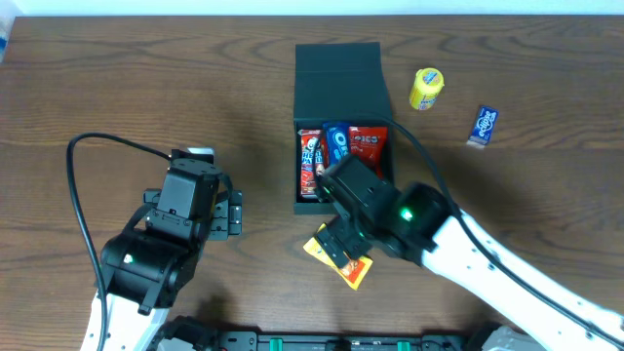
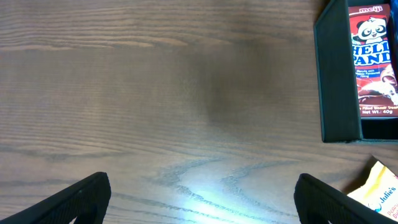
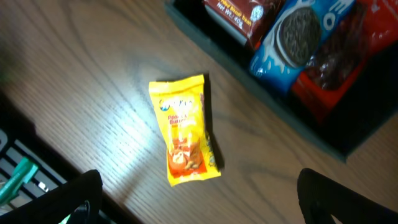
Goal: Pack container
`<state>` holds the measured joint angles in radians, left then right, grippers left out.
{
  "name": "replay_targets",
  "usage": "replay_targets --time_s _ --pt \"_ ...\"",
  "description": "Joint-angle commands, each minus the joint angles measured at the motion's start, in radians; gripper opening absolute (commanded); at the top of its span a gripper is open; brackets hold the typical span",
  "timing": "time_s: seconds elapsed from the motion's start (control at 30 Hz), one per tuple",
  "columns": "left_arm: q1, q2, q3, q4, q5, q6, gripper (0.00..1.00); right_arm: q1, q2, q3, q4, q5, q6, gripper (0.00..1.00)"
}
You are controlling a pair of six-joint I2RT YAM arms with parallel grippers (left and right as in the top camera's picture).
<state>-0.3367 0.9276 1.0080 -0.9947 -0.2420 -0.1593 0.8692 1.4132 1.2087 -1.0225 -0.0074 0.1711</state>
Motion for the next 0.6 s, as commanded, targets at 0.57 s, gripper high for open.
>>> replay_targets --time_s 0.57 --pt "0.004 0.002 -0.003 -0.002 0.0 0.006 0.95 0.038 -0.137 -0.367 0.139 -0.04 0.015 0.99"
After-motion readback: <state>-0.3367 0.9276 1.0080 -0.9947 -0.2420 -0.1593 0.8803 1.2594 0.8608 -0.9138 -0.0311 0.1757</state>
